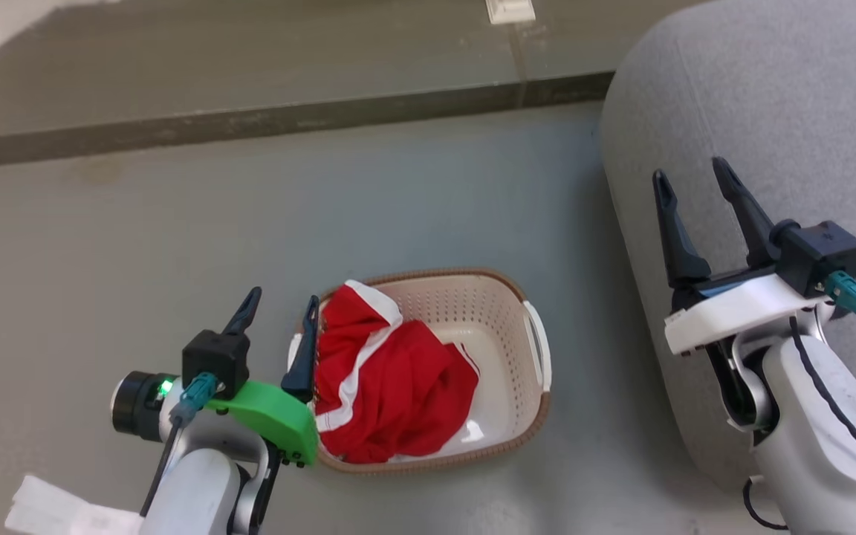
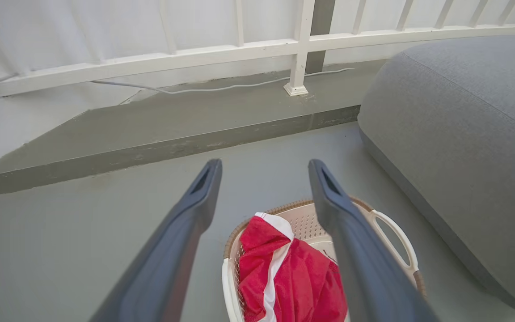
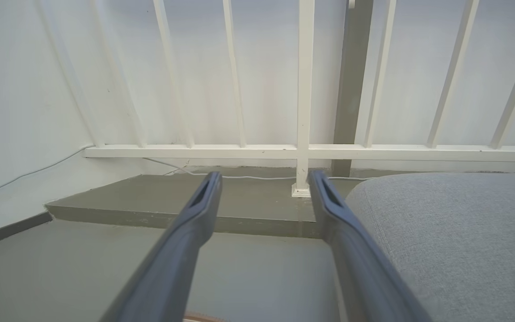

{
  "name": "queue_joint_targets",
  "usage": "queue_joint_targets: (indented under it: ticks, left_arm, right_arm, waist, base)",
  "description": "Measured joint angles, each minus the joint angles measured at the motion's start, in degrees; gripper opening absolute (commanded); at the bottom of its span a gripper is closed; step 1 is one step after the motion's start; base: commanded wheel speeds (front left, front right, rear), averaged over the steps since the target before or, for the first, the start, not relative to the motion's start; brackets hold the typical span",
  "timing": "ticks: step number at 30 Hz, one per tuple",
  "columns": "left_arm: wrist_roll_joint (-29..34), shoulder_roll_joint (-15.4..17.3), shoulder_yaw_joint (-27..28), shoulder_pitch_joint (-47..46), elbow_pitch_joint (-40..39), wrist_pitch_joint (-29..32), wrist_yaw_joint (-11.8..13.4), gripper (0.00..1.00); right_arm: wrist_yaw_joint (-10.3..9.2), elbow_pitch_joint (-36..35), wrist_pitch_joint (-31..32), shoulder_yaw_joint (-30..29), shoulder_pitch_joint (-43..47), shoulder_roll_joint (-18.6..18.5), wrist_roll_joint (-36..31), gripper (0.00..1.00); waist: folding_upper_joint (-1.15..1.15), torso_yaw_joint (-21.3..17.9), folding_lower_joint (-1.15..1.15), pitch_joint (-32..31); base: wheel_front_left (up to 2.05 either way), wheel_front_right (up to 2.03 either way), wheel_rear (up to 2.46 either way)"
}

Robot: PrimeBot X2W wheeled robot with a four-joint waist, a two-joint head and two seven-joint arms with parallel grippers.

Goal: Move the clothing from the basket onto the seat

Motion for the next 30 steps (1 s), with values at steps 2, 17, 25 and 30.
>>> queue_joint_targets:
  ticks: [2,17,25,30]
  left_arm:
    - [0.08,-0.34,-0.48,-0.63,0.78,0.69,-0.02,1.0]
    - [3.39,-0.38,-3.76,-9.23,9.16,6.58,-1.85,1.0]
    - [6.25,1.12,-4.57,-15.03,13.32,9.87,-2.23,1.0]
    - [7.87,2.61,-5.32,-18.54,15.8,11.63,-2.58,1.0]
  right_arm:
    - [0.15,-0.51,0.0,0.05,-0.76,0.42,-0.07,1.0]
    - [1.51,-4.7,-0.01,0.78,-6.48,3.46,-0.07,1.0]
    - [2.14,-6.26,-0.01,0.86,-9.66,5.53,-0.05,1.0]
    - [2.5,-7.6,-0.02,0.81,-11.57,6.62,-0.01,1.0]
  waist:
    - [0.0,-0.51,0.0,1.45]
    - [0.0,-6.32,0.0,13.61]
    - [0.0,-9.7,0.0,19.99]
    - [0.0,-11.8,0.0,24.05]
  base:
    - [0.0,0.0,0.0]
    - [0.0,0.0,0.0]
    - [0.0,0.0,0.0]
    - [0.0,0.0,0.0]
